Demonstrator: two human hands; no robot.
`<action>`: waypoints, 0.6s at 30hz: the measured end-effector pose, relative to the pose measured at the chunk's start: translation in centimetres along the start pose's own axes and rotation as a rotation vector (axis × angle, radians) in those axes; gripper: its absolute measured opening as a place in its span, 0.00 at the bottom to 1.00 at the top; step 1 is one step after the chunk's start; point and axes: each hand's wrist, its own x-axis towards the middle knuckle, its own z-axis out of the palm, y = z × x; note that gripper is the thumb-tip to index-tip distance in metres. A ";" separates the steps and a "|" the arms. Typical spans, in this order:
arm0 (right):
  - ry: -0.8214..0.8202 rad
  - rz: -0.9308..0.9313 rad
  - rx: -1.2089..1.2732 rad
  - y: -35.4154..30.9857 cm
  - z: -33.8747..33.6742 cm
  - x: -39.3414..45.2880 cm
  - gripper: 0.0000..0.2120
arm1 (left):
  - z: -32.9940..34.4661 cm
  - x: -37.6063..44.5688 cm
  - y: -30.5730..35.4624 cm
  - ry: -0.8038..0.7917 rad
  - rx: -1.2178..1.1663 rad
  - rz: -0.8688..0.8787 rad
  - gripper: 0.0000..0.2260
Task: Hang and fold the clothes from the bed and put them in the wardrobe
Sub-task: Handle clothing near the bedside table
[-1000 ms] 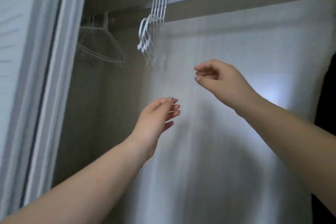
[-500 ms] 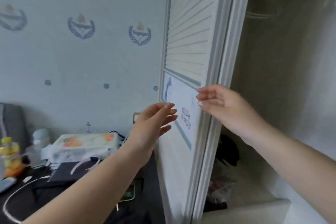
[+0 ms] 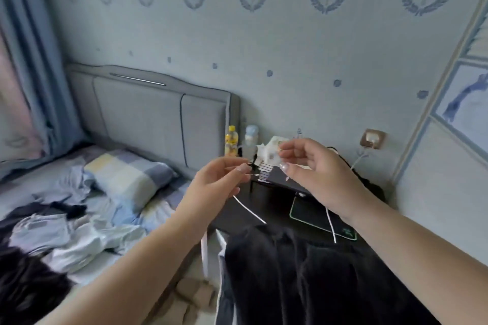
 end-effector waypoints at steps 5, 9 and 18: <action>-0.190 -0.071 0.100 -3.1 13.9 3.5 0.12 | -13.6 -3.2 -0.4 0.187 0.042 -0.016 0.06; -0.344 -0.114 0.163 -5.7 23.8 5.6 0.11 | -23.6 -6.4 -0.9 0.365 0.092 -0.050 0.06; -0.799 -0.192 0.282 -12.1 44.7 7.0 0.10 | -40.9 -16.7 -2.5 0.795 0.147 -0.092 0.08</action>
